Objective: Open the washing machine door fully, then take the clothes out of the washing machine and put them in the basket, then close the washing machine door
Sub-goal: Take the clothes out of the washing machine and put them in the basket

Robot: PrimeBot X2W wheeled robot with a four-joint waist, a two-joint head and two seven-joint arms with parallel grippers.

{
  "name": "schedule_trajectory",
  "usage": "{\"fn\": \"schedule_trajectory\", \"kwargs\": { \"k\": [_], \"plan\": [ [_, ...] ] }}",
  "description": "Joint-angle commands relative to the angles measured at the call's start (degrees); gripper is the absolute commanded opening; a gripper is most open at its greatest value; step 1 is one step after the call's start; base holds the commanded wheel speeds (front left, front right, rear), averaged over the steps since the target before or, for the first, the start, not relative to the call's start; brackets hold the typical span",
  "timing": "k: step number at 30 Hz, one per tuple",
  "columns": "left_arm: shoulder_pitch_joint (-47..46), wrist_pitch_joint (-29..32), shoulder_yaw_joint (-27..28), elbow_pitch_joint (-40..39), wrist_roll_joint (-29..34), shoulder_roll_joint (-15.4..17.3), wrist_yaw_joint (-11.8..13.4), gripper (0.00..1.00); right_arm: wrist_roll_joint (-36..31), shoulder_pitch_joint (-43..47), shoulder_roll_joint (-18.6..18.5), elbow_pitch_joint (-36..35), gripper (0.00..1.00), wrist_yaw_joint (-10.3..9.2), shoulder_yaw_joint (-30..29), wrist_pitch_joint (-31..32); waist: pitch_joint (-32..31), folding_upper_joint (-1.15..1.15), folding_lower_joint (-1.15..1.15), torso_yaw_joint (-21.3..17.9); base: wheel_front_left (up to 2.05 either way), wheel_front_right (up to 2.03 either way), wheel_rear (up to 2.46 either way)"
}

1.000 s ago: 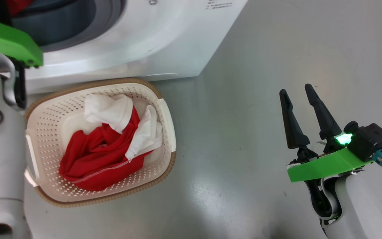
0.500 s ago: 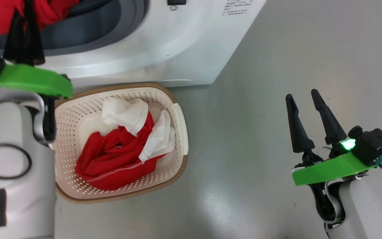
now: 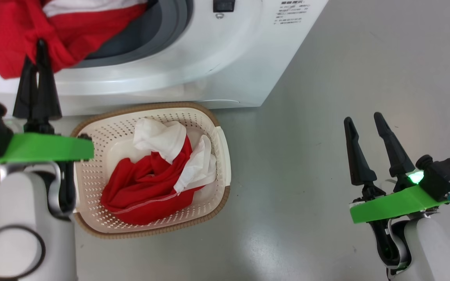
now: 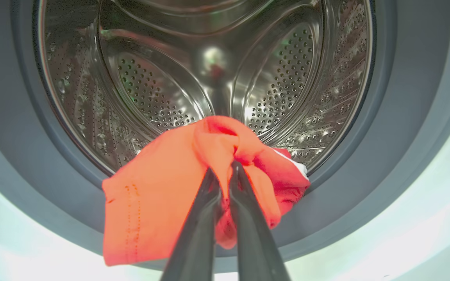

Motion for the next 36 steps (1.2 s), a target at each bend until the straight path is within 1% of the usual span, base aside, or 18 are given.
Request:
{"fn": "schedule_trajectory", "kwargs": {
  "k": [1,6,12,13,16,20,23,27,36],
  "plan": [
    [2.3,-0.1,1.5,-2.7,-0.3,1.6,-0.1,0.0,-1.0,1.6,0.2,-1.3,1.0,0.39,1.1,-0.4,-0.2,0.0,0.0,0.2,0.0,0.0,0.0],
    [7.4,-0.1,0.5,-9.0,-2.5,1.5,0.1,0.0,-1.2,2.4,0.2,-1.4,1.0,0.39,0.5,-0.4,-0.9,0.0,0.0,1.0,0.0,0.0,0.0],
    [10.5,-0.1,-0.6,-16.6,-4.7,1.5,2.1,0.0,-1.5,2.9,0.2,-1.4,1.0,0.39,0.4,-0.4,-1.2,0.0,0.0,1.7,0.0,0.0,0.0],
    [10.5,-0.1,-0.6,-16.6,-4.7,1.5,2.1,0.0,-1.5,2.9,0.2,-1.4,1.0,0.39,0.4,-0.4,-1.2,0.0,0.0,1.7,0.0,0.0,0.0],
    [11.9,-0.1,-1.6,-21.5,-5.2,1.5,3.4,0.0,-1.5,3.0,0.2,-1.3,1.0,0.39,0.7,-0.4,-1.6,0.0,0.0,1.8,0.0,0.0,0.0],
    [13.4,-0.1,-2.8,-24.8,-5.1,1.5,4.5,0.0,-1.4,3.2,0.2,-1.1,1.0,0.39,0.9,-0.4,-2.0,0.0,0.0,1.7,0.0,0.0,0.0],
    [14.3,-0.1,-3.9,-25.4,-5.0,1.5,4.9,0.0,-1.3,3.3,0.2,-1.0,1.0,0.39,1.1,-0.4,-2.1,0.0,0.0,1.5,0.0,0.0,0.0],
    [15.8,-0.1,-5.2,-23.5,-5.7,1.5,5.2,0.0,-1.2,3.3,0.2,-1.0,1.0,0.39,1.3,-0.4,-2.2,0.0,0.0,1.3,0.0,0.0,0.0],
    [18.0,-0.1,-7.7,-14.1,-7.3,1.5,5.1,0.0,-0.7,3.2,0.2,-1.1,1.0,0.39,1.6,-0.4,-1.6,0.0,0.0,1.0,0.0,0.0,0.0]
  ]
}}
